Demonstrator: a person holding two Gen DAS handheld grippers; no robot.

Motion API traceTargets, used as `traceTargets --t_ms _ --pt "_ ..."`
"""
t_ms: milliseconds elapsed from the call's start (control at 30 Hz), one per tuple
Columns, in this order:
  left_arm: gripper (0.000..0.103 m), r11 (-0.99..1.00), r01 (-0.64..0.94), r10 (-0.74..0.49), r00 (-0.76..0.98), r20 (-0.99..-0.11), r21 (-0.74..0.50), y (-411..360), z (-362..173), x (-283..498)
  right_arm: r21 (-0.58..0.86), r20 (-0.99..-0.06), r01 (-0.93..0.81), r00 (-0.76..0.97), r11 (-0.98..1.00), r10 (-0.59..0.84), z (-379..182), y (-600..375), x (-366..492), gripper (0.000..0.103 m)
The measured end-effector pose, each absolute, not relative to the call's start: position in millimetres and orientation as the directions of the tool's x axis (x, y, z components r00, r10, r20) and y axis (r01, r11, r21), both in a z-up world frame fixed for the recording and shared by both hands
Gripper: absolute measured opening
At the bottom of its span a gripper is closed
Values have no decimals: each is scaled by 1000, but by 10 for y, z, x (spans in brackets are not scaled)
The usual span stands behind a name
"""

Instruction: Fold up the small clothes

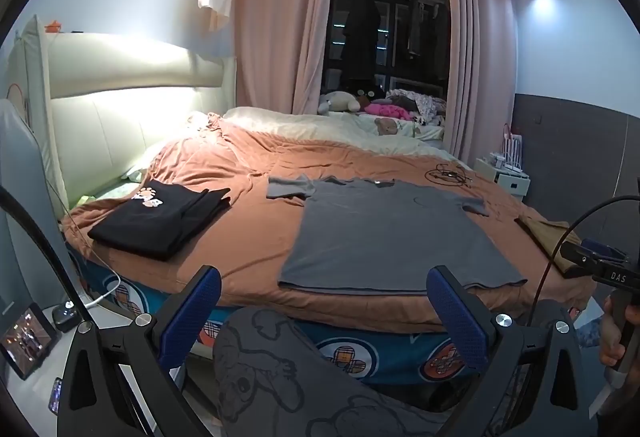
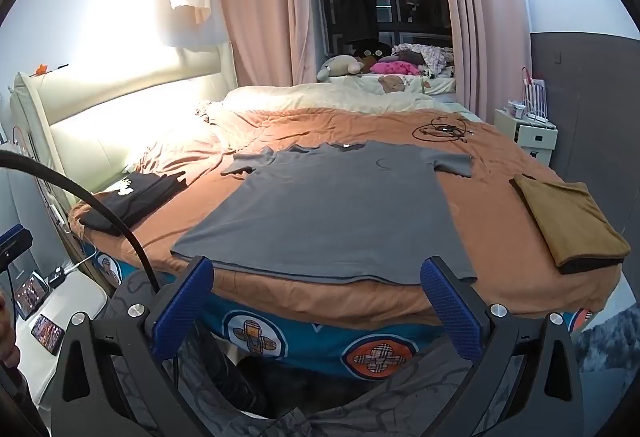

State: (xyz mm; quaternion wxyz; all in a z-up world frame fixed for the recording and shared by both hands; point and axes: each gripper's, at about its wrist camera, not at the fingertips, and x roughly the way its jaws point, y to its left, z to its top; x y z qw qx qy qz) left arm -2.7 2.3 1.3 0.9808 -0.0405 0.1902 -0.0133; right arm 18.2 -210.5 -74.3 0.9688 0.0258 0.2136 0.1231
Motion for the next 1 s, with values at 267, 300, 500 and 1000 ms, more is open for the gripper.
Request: traceTargets --t_ms 267,300,500,1000 --pt "103 996 14 -44 928 -371 -85 8 4 -49 103 -407 -229 878 968 250 -747 -2112 169 103" --pt "103 996 14 -44 928 -371 -85 5 4 -48 103 -407 -228 878 968 251 -748 -2112 167 103" --pt "103 996 22 -50 928 -370 -81 -35 -1 -63 106 -405 -228 879 968 251 -770 -2124 133 103" --pt "103 996 20 -49 927 -371 -81 -47 -7 -74 113 -405 -228 878 967 254 -752 -2095 162 103"
